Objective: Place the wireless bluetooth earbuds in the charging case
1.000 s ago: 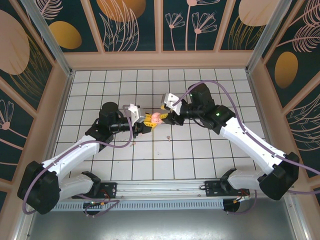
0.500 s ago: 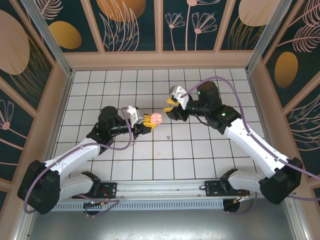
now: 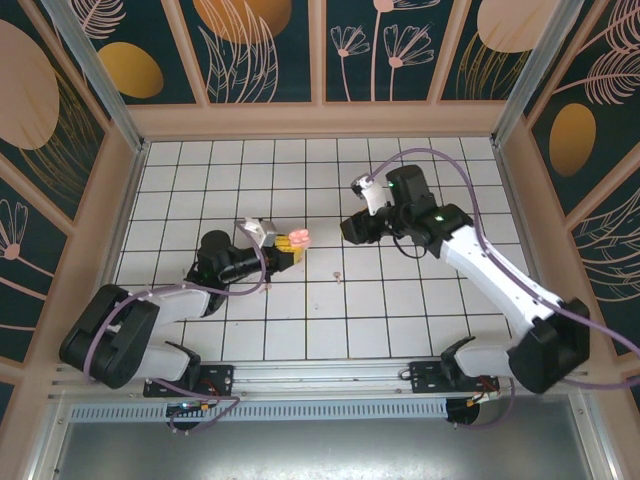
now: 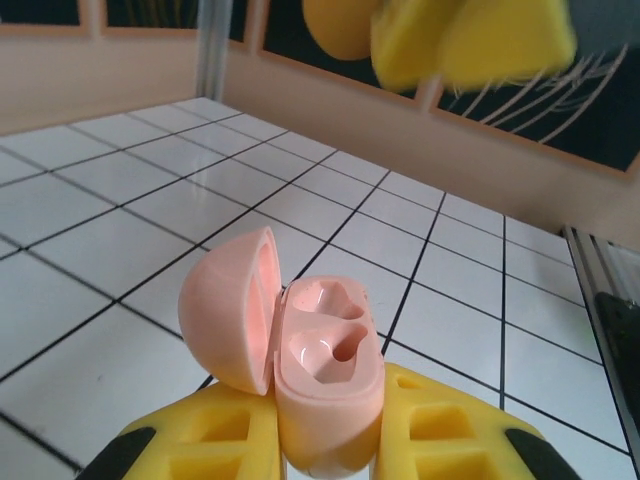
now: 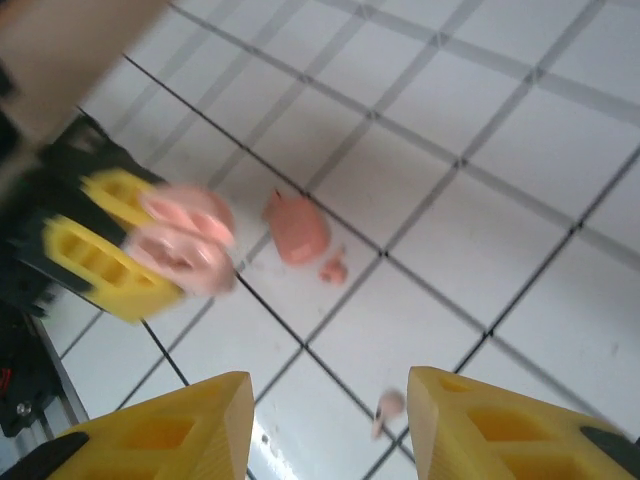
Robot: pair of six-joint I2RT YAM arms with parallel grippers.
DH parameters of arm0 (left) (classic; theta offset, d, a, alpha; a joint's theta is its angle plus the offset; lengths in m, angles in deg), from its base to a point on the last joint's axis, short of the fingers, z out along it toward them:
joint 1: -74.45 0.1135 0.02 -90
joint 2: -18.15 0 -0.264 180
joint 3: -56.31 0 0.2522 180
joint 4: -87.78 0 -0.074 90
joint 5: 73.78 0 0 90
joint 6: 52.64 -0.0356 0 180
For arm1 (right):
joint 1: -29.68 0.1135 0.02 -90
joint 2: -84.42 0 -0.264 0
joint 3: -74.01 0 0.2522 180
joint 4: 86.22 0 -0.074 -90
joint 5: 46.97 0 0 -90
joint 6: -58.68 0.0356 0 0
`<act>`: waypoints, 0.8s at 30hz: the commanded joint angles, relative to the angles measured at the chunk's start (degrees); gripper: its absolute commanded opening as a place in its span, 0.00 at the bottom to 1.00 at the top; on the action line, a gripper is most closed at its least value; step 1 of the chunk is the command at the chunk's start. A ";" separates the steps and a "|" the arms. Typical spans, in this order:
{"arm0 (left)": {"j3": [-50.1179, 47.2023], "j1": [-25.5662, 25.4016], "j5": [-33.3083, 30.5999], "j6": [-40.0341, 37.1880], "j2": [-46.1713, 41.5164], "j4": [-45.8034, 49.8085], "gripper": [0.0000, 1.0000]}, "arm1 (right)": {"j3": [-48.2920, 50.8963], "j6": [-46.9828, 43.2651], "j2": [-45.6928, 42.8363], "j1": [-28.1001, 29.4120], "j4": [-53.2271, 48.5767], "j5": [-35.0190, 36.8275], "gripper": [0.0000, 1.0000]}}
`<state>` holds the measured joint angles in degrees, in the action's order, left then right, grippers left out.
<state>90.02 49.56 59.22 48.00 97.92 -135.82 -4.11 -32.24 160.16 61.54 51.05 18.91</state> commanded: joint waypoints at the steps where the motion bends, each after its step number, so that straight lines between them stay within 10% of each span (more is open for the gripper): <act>1: -1.40 1.82 1.21 6.46 1.53 -12.72 0.15 | -0.77 8.41 5.18 -0.13 -7.95 3.07 0.44; 24: -4.21 3.49 -0.47 7.99 -0.42 -13.24 0.15 | -10.70 10.83 31.29 9.09 -14.06 15.95 0.40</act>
<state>85.91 52.78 58.98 55.10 98.94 -146.05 -12.79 -21.95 190.02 69.93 38.39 33.21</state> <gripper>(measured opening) 0.173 0.402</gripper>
